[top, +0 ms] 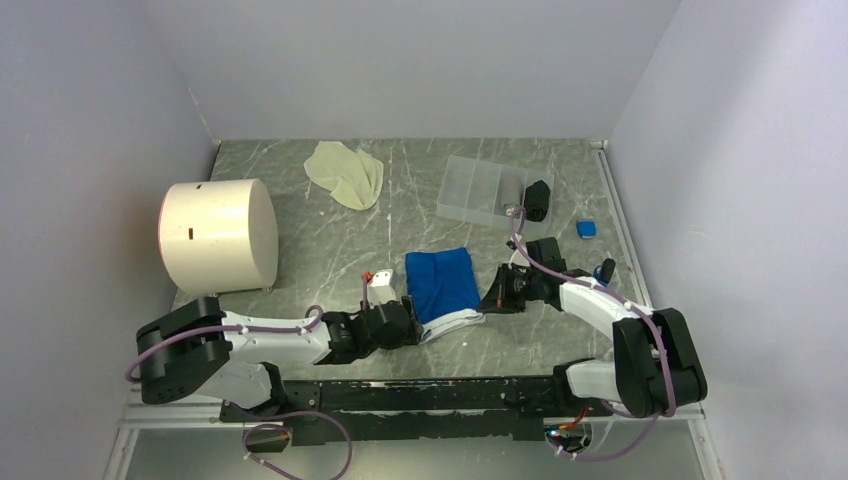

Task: Roll the underwear
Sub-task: Fold the underwear at the center of the board.

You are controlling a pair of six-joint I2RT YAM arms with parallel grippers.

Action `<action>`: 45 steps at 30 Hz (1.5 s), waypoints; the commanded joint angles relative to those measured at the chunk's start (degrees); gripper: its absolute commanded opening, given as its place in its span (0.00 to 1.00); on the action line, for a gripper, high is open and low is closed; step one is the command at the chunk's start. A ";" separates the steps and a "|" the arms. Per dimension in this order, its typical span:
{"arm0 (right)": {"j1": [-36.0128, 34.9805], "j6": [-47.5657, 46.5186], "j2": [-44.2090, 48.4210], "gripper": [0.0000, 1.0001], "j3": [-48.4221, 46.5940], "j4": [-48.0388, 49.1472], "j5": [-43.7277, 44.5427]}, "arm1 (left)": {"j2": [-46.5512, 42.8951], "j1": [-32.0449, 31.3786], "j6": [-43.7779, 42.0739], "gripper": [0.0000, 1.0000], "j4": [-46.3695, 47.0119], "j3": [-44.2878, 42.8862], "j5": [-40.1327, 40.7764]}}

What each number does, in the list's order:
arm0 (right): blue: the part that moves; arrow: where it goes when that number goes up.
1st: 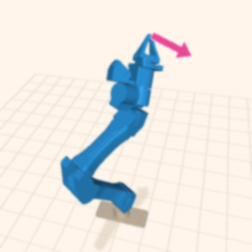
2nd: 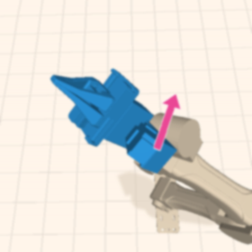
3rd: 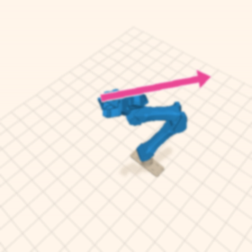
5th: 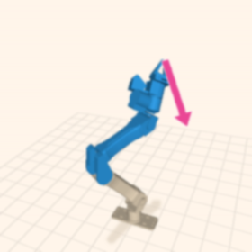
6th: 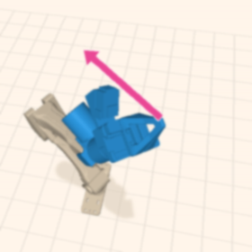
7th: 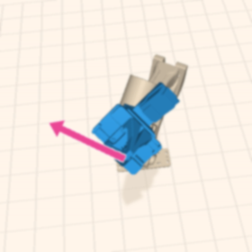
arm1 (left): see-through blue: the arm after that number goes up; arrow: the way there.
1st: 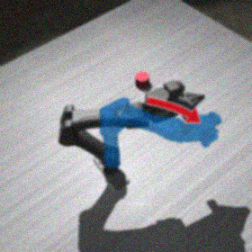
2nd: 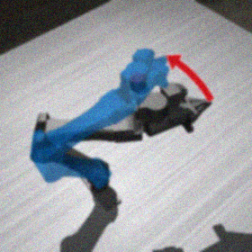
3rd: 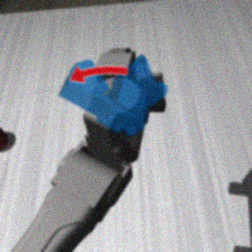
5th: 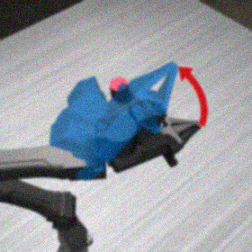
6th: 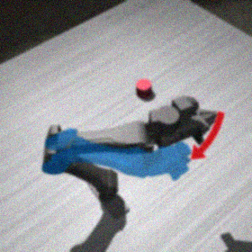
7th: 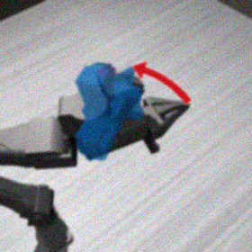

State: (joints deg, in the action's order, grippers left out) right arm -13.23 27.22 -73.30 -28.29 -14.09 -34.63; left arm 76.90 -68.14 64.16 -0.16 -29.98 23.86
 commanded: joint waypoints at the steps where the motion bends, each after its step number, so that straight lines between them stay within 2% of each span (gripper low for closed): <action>1: -0.21 -0.66 1.74 0.00 0.71 -2.14 -0.61 | -0.19 0.37 1.71 0.70 1.79 -0.87 0.22; 5: -0.12 -0.46 1.62 0.00 1.75 -2.14 0.53 | -2.40 0.38 2.56 0.66 3.93 1.01 0.48; 12: -0.12 0.30 1.39 0.00 2.44 -1.36 2.28 | -0.40 0.72 1.43 0.39 3.52 0.40 -0.07; 18: -0.09 -0.02 1.30 0.00 1.01 -2.75 4.18 | 1.62 0.73 -0.10 0.09 2.81 -1.44 -2.25; 22: -0.04 0.87 2.02 0.00 0.52 -3.85 6.19 | -0.19 0.75 -2.71 0.05 0.65 -1.99 -3.80; 23: -0.09 1.08 2.17 0.00 0.44 -4.21 6.78 | -0.93 0.80 -3.20 0.06 0.36 -1.63 -4.34; 25: -0.04 1.25 2.07 0.01 0.55 -4.76 7.61 | -2.15 1.09 -4.85 0.13 1.22 -0.63 -6.08; 26: -0.06 1.36 1.96 0.02 0.61 -4.98 8.21 | -2.33 1.34 -5.53 0.13 0.92 -0.54 -6.92; 28: -0.10 1.56 1.85 0.13 0.55 -5.39 9.37 | -2.18 1.43 -6.65 0.13 0.28 -0.83 -7.97; 31: -0.11 2.44 3.58 0.20 -0.77 -6.03 11.68 | -0.80 1.43 -7.80 0.19 -1.04 -1.44 -9.32; 34: -0.19 2.92 6.53 0.40 -4.12 -6.12 14.20 | 0.91 1.43 -7.92 0.17 -1.94 -1.99 -9.61; 36: -0.13 2.68 7.64 0.43 -6.85 -5.22 14.33 | 1.09 1.43 -7.82 0.21 -1.69 -1.87 -9.79; 39: -1.07 2.10 6.07 0.34 -11.48 -2.80 11.70 | -0.40 1.34 -7.32 0.39 1.54 0.00 -10.76; 40: -2.11 2.11 4.21 0.29 -13.03 -2.08 11.17 | -1.21 1.34 -7.10 0.49 2.74 0.72 -11.02; 42: -5.97 2.22 0.57 0.22 -15.92 -0.11 10.69 | -3.09 1.36 -6.59 0.61 4.49 1.88 -11.34; 45: -12.47 2.24 -6.13 0.14 -21.38 1.47 13.70 | -4.95 1.39 -5.79 0.69 4.83 3.02 -11.10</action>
State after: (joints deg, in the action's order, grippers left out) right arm -19.20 29.65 -72.79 -43.72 -16.58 -22.61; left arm 75.13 -66.83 57.82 1.80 -28.64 13.41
